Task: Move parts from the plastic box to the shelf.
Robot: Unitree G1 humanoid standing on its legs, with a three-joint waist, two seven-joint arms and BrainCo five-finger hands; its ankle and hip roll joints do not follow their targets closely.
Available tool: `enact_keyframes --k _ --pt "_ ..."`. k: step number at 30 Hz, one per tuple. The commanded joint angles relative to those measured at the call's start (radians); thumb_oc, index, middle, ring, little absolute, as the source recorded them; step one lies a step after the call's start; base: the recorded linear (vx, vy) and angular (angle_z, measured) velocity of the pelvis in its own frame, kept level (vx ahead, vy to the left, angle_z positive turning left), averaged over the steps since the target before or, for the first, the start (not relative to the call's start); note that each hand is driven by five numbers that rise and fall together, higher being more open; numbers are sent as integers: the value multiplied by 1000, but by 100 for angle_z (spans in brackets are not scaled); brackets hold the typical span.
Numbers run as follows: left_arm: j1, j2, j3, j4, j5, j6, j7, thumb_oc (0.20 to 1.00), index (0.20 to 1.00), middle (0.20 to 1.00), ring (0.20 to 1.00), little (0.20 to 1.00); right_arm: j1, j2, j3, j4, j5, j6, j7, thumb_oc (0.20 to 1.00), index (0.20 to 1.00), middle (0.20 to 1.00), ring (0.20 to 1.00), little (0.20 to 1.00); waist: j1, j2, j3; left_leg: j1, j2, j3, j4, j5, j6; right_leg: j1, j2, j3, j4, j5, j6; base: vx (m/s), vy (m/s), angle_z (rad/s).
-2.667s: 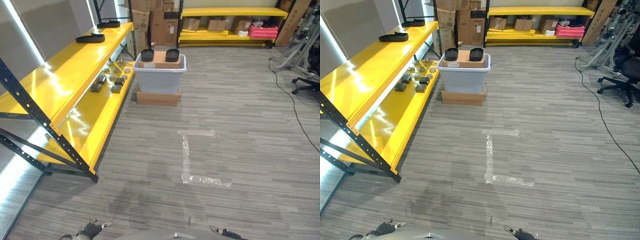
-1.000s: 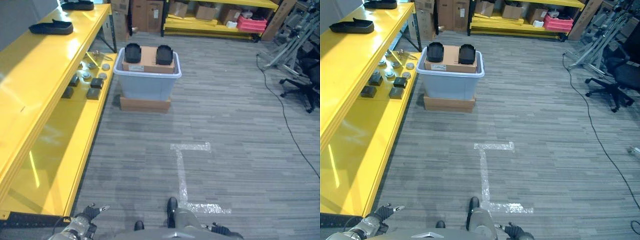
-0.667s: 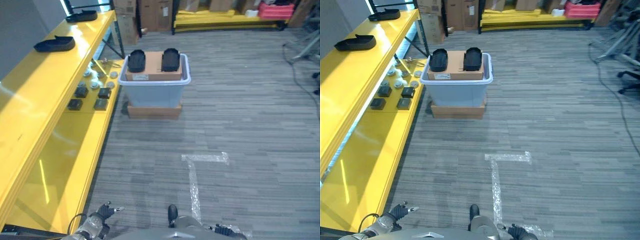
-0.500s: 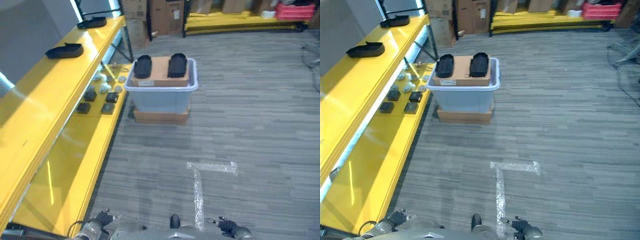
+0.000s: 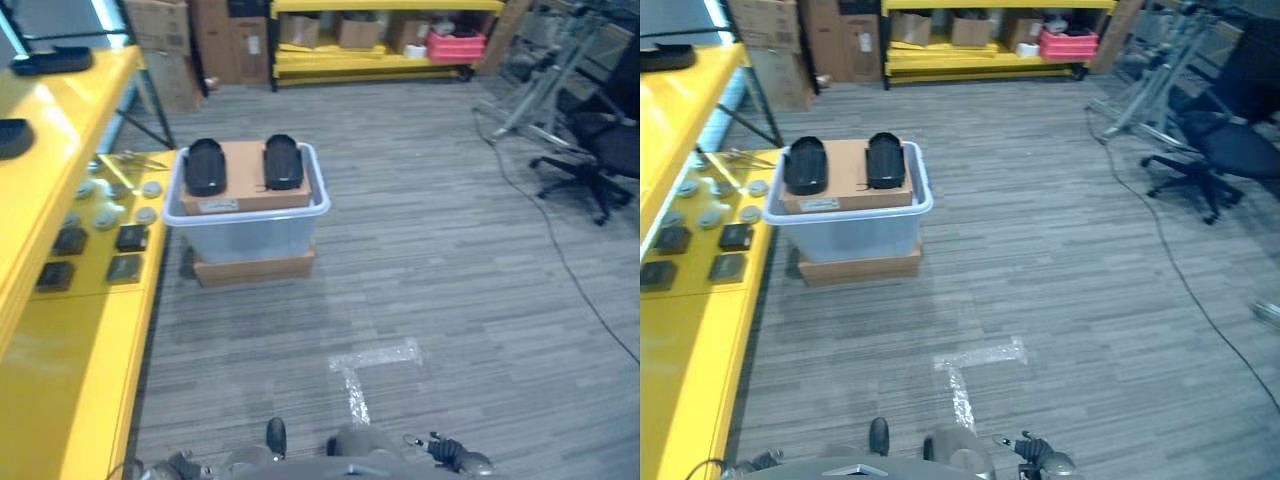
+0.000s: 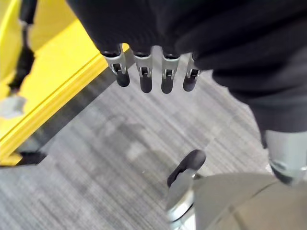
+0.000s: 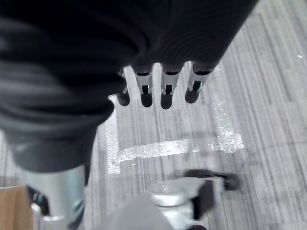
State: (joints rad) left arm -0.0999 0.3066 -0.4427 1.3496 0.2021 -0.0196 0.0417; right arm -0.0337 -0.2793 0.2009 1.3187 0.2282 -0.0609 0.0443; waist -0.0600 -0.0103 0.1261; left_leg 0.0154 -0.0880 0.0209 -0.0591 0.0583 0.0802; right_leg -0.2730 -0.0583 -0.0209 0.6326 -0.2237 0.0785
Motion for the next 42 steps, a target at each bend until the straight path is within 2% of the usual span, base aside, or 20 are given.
enact_keyframes --k 1,3,7,9,10,13,14,15,17,20,22,24,27,28,30,31,33,36,39,42 --pt "-51 -23 67 -4 -10 -14 36 1000 1000 1000 1000 1000 -28 -49 -20 17 -1 -7 -1 1000 1000 1000 1000 1000 7 57 21 29 42 -58 92 -64 -65 88 -8 8 -439 315 32 270 -82 29" --pt "-88 -20 71 -23 -32 -20 40 1000 1000 1000 1000 1000 -16 -54 -30 37 2 3 -4 1000 1000 1000 1000 1000 -23 52 13 77 54 -83 63 -86 -85 66 -1 54 -529 357 44 314 -137 53" --pt "-76 -40 55 -12 -16 -18 31 1000 1000 1000 1000 1000 -9 -55 -27 65 -10 10 2 1000 1000 1000 1000 1000 -22 51 -11 91 76 -89 85 -102 -102 107 1 29 -527 329 20 323 -248 59" --pt "-51 -63 85 3 -56 -12 30 1000 1000 1000 1000 1000 -15 -73 -28 65 -19 9 5 1000 1000 1000 1000 1000 -11 51 -20 58 70 -117 231 -56 -134 156 12 0 -535 306 -8 324 -288 31" --pt "-35 -88 80 8 -67 -12 20 1000 1000 1000 1000 1000 -35 -96 -26 54 -20 8 -2 1000 1000 1000 1000 1000 1 44 -5 -5 39 -125 366 -16 -153 186 3 -4 -549 308 -19 327 -267 45" --pt "-10 -101 86 23 -73 -9 26 1000 1000 1000 1000 1000 -73 -124 -26 33 -5 2 -18 1000 1000 1000 1000 1000 42 28 8 -114 71 -43 252 -33 -138 252 -9 -27 -578 269 -24 298 -155 26" --pt "1 -102 89 35 -71 -7 23 1000 1000 1000 1000 1000 -74 -128 -27 29 -4 0 -22 1000 1000 1000 1000 1000 54 31 11 -144 87 -37 200 -7 -135 268 -5 -34 -580 256 -24 305 -52 33" --pt "12 -107 83 48 -62 -5 21 1000 1000 1000 1000 1000 -82 -134 -26 24 -5 -3 -27 1000 1000 1000 1000 1000 64 39 13 -181 109 -32 142 52 -139 288 4 -40 -584 245 -25 286 -21 29" --pt "24 -105 78 64 -44 -2 17 1000 1000 1000 1000 1000 -86 -134 -23 4 -1 -10 -37 1000 1000 1000 1000 1000 69 44 17 -205 131 12 66 105 -150 314 12 -48 -592 231 -27 293 -1 14" --pt "44 -97 94 70 -36 4 16 1000 1000 1000 1000 1000 -98 -128 -18 2 -3 -12 -39 1000 1000 1000 1000 1000 99 51 10 -194 139 11 36 138 -150 364 28 -40 -589 199 -24 326 51 -14" --pt "53 -98 101 70 -37 3 15 1000 1000 1000 1000 1000 -100 -123 -15 9 -8 -10 -36 1000 1000 1000 1000 1000 108 51 3 -182 132 7 44 123 -141 383 29 -31 -584 183 -18 285 89 -43" --pt "63 -73 101 66 -20 3 19 1000 1000 1000 1000 1000 -84 -114 -6 20 -115 -14 -91 1000 1000 1000 1000 1000 119 34 -23 -161 117 11 79 83 -110 378 15 -25 -436 186 19 363 160 -49" --pt "37 -38 100 28 -18 1 42 1000 1000 1000 1000 1000 -76 -112 -37 -110 -77 -27 -124 1000 1000 1000 1000 1000 76 34 8 -132 123 22 94 58 -84 253 23 30 -203 296 74 146 144 -13" --pt "25 -20 108 12 -21 -4 54 1000 1000 1000 1000 1000 -65 -124 -36 -172 -102 -29 -144 1000 1000 1000 1000 1000 63 42 21 -121 131 21 90 52 -81 204 20 44 -173 296 75 114 92 10" --pt "-3 3 134 -20 -59 -9 93 1000 1000 1000 1000 1000 -53 -142 -55 -275 -130 -35 -183 1000 1000 1000 1000 1000 54 53 23 -88 135 21 47 48 -93 179 -26 20 -303 251 61 226 -11 9" --pt "-37 19 222 -61 -170 -29 133 1000 1000 1000 1000 1000 28 -166 -104 -504 -174 -46 -246 1000 1000 1000 1000 1000 26 39 24 -62 131 10 21 40 -106 197 -42 70 -495 266 58 322 -113 13" --pt "-40 9 243 -88 -199 -35 149 1000 1000 1000 1000 1000 72 -169 -144 -627 -210 -54 -281 1000 1000 1000 1000 1000 25 29 22 -56 133 20 9 39 -113 209 -52 34 -552 269 50 190 -107 20" --pt "-38 -13 243 -103 -194 -43 166 1000 1000 1000 1000 1000 111 -180 -189 -761 -240 -74 -319 1000 1000 1000 1000 1000 16 30 19 -66 133 21 0 44 -120 223 -50 22 -618 285 44 51 -84 -2" --pt "-30 -84 171 -102 -144 -50 174 1000 1000 1000 1000 1000 94 -197 -238 -938 -283 -112 -398 1000 1000 1000 1000 1000 8 46 32 -81 144 19 -17 55 -135 238 -46 -2 -685 300 42 51 -74 0" --pt "-21 -116 126 -67 -95 -36 174 1000 1000 1000 1000 1000 61 -197 -230 -986 -274 -121 -413 1000 1000 1000 1000 1000 15 48 36 -87 148 25 -24 55 -142 247 -44 -7 -711 305 42 37 -26 1"
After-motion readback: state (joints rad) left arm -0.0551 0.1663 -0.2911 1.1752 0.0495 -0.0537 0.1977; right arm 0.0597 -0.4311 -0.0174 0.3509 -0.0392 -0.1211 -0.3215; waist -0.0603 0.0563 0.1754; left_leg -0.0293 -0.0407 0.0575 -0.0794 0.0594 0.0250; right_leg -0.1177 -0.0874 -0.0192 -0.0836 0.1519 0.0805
